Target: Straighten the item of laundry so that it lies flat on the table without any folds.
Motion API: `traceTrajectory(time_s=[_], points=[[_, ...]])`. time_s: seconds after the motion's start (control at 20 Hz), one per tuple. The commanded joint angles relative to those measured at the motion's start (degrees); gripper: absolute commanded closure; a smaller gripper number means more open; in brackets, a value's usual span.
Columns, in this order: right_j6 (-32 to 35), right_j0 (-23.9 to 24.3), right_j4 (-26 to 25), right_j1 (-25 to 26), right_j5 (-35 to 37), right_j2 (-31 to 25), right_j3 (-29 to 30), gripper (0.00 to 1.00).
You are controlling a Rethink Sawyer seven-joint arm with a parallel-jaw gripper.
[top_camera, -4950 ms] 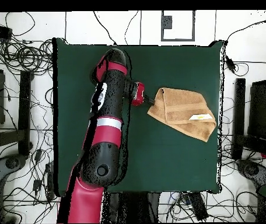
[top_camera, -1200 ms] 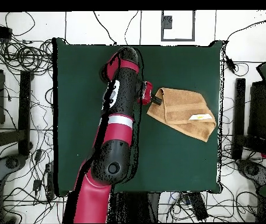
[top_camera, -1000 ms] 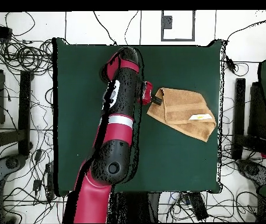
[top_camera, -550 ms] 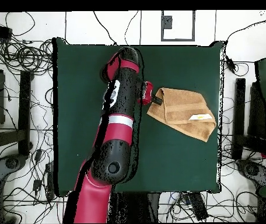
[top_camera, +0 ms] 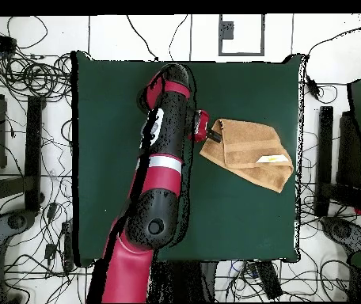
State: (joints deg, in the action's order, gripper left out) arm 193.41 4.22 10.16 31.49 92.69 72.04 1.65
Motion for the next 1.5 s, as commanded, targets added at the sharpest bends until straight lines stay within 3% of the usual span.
traceTrajectory(time_s=[0.05,1.5], points=[[13.17,2.8,0.46,9.57,-3.69,2.35,-1.84,1.0],[13.69,6.39,-2.29,12.37,-11.6,3.34,-3.7,1.0]])
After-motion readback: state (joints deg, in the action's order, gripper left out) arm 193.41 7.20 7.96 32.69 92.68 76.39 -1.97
